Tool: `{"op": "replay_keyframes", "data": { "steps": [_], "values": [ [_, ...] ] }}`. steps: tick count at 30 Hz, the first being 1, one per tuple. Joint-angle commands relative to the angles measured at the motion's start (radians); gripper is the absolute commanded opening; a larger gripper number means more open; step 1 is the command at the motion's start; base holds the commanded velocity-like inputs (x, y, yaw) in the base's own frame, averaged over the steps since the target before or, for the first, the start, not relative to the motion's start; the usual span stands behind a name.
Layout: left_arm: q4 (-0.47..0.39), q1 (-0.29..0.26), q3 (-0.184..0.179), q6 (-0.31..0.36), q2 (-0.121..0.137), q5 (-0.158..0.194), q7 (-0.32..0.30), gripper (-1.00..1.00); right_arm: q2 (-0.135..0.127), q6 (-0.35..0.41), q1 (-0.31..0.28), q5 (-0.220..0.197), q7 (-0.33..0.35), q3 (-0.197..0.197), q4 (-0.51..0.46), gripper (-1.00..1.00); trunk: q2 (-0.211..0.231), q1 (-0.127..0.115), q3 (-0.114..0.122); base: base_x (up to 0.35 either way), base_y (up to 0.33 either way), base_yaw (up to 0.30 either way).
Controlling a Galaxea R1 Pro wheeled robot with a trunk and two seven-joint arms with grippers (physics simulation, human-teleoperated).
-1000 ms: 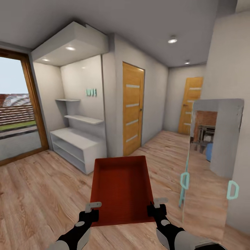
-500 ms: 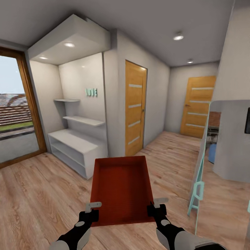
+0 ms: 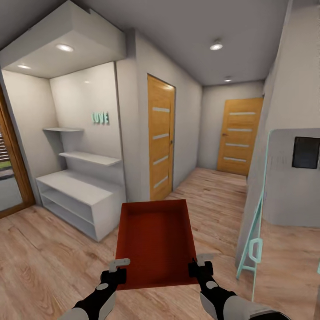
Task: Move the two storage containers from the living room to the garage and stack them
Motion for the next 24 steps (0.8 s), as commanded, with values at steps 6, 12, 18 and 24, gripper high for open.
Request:
{"op": "replay_keyframes", "data": {
  "steps": [6,12,18,24],
  "values": [
    [-0.003,0.000,-0.033,-0.053,0.019,0.002,0.007,-1.00,-0.005,0.001,-0.001,0.008,-0.005,-0.048,0.003,-1.00,-0.001,0.001,-0.002,0.311,0.193,-0.231],
    [-0.003,0.000,-0.033,-0.054,0.019,0.002,0.007,-1.00,-0.005,0.001,-0.001,0.008,-0.005,-0.048,0.003,-1.00,-0.001,0.001,-0.002,0.310,0.193,-0.232],
    [-0.003,0.000,-0.033,-0.054,0.019,0.002,0.007,-1.00,-0.005,0.001,-0.001,0.008,-0.004,-0.048,0.003,-1.00,-0.001,0.001,-0.002,0.309,0.193,-0.232],
    [-0.003,0.000,-0.033,-0.054,0.019,0.002,0.007,-1.00,-0.005,0.001,-0.001,0.008,-0.004,-0.048,0.003,-1.00,-0.001,0.001,-0.002,0.309,0.193,-0.232]
  ]
}}
